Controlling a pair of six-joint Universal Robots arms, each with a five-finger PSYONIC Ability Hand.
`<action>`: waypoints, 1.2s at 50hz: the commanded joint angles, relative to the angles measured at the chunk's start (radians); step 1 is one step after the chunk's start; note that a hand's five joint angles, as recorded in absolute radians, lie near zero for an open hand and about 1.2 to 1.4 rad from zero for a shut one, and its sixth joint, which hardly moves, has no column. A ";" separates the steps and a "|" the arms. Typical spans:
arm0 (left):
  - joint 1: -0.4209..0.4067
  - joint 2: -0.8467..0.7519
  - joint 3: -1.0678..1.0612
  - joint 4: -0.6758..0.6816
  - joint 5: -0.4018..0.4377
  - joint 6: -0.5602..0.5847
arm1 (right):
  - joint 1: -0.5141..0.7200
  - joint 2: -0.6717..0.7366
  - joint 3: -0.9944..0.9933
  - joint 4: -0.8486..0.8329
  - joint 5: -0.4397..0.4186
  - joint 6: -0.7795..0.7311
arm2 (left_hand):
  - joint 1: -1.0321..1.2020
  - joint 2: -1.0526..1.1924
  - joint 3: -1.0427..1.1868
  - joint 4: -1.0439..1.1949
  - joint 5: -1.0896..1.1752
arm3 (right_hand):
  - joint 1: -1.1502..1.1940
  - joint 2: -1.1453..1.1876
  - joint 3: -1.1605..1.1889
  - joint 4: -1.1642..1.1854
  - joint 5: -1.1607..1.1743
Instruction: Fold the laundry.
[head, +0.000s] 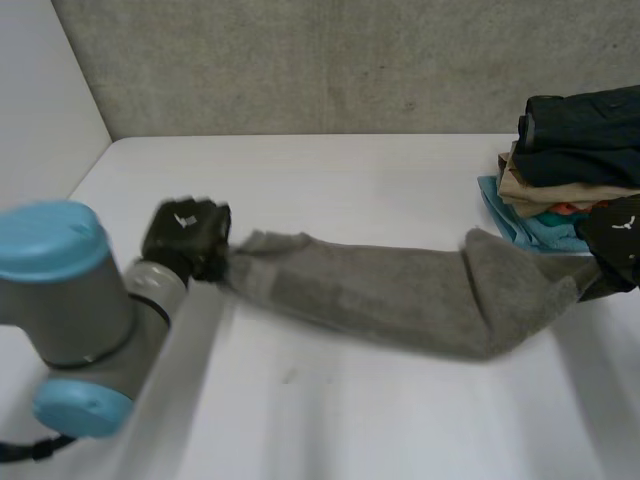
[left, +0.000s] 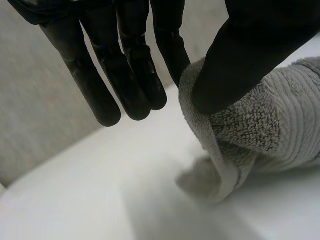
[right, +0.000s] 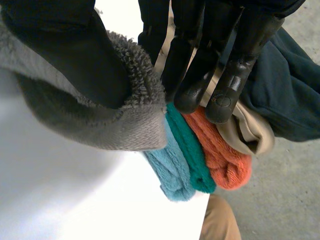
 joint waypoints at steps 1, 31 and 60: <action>0.082 0.072 0.045 -0.053 0.113 -0.083 | -0.013 0.001 -0.003 -0.002 0.002 0.002 | 0.280 0.202 0.208 0.194 0.256 | 0.428 0.221 0.211 0.204 0.233; 0.076 -0.007 -0.061 -0.266 -0.065 -0.089 | -0.037 0.028 -0.001 0.001 0.008 -0.016 | -0.405 -0.483 -0.477 -0.491 -0.429 | 0.428 0.221 0.211 0.204 0.233; -0.079 -0.192 0.039 -0.033 -0.076 0.208 | -0.072 0.028 0.005 -0.005 -0.003 -0.016 | -0.674 -0.752 -0.746 -0.760 -0.698 | 0.428 0.221 0.211 0.204 0.233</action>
